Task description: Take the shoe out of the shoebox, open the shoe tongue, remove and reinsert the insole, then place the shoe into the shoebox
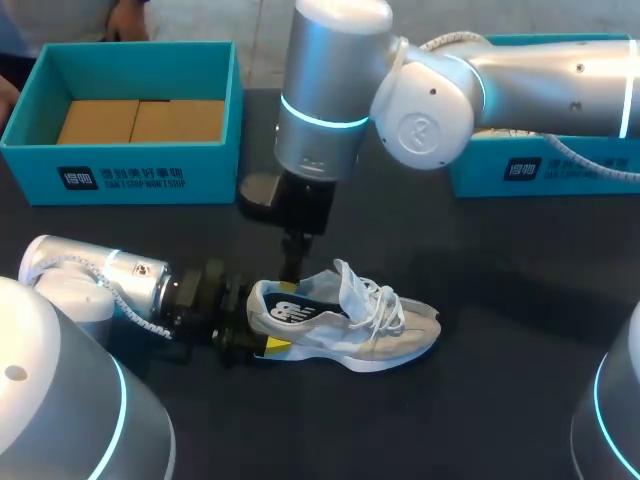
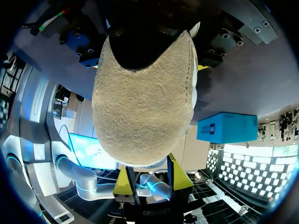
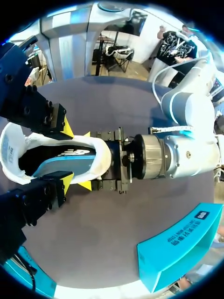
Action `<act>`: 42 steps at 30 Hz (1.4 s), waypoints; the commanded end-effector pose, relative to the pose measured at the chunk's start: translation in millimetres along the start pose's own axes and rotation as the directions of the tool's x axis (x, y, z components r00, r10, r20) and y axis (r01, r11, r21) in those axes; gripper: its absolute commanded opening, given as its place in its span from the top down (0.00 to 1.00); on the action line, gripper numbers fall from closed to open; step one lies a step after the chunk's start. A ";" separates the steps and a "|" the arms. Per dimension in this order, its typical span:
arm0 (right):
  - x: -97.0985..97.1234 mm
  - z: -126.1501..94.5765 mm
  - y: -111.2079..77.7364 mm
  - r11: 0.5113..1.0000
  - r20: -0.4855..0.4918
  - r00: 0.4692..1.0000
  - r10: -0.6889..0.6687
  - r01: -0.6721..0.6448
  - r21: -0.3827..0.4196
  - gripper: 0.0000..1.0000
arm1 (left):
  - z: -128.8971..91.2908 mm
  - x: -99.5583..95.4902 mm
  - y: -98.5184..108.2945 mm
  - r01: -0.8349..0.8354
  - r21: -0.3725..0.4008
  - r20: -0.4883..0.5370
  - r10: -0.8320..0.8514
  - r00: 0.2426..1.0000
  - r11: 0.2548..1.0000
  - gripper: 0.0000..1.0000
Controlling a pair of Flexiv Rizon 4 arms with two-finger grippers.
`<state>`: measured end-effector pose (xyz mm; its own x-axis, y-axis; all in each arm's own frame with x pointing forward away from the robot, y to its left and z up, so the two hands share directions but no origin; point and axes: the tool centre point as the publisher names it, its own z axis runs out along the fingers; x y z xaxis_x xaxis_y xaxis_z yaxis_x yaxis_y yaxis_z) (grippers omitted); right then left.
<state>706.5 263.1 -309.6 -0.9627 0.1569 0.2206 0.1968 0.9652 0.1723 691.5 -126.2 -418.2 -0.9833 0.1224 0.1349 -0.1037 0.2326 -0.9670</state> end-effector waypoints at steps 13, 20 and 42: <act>-0.1 22.7 -10.5 0.999 -0.020 0.999 0.038 -0.039 -0.030 0.60 | -0.2 -2.2 2.7 0.001 -0.001 0.001 -0.001 1.000 1.000 1.00; -2.6 28.5 -13.4 0.997 -0.036 0.997 0.065 -0.066 -0.034 0.63 | -0.2 -2.2 2.7 0.001 -0.001 0.001 -0.001 1.000 1.000 1.00; -3.6 44.3 -18.9 0.992 -0.095 0.991 0.096 -0.103 -0.072 0.72 | -0.2 -2.2 2.7 0.001 -0.001 0.001 -0.001 1.000 1.000 1.00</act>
<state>697.6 254.5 -351.0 -0.9186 0.2323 0.3197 0.3073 0.9285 0.2083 691.5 -126.2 -418.3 -0.9833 0.1224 0.1349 -0.1037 0.2326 -0.9670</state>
